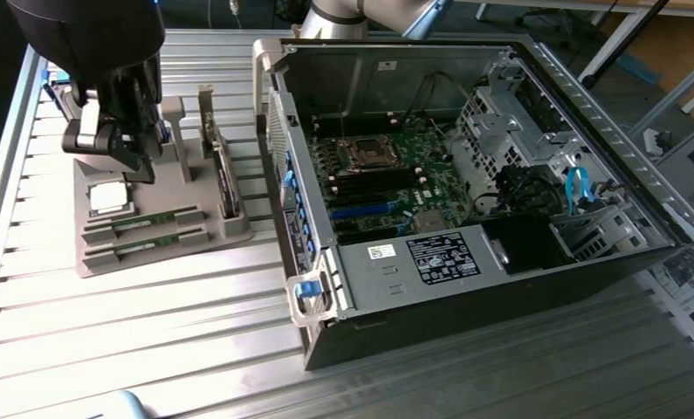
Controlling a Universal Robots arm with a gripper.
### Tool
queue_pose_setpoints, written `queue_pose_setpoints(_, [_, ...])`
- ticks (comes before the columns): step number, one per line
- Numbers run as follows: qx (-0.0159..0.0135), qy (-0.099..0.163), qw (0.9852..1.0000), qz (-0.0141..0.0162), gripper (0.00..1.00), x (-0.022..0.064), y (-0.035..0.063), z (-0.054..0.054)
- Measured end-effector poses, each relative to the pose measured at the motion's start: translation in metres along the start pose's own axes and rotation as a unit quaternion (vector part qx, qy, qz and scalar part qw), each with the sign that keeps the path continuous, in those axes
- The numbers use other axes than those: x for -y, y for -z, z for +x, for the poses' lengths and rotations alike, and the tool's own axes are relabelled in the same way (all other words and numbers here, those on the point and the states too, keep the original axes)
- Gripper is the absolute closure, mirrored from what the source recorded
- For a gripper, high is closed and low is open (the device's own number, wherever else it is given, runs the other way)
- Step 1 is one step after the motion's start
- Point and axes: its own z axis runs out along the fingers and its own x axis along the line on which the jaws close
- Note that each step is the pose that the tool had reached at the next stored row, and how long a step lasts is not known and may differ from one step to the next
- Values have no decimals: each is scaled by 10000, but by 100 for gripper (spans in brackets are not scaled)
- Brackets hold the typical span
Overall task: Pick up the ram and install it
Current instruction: 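Pick up the ram and move it above insertion slot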
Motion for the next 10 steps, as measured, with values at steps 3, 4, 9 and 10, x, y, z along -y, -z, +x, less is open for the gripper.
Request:
queue_pose_setpoints(3, [0, 0, 10000, 0, 64, 0, -7, 0])
queue_pose_setpoints(4, [0, 0, 10000, 0, 64, 0, -10, 0])
queue_pose_setpoints(9, [0, 0, 10000, 0, 64, 1, -22, 0])
queue_pose_setpoints(10, [0, 0, 10000, 0, 64, 0, -24, 0])
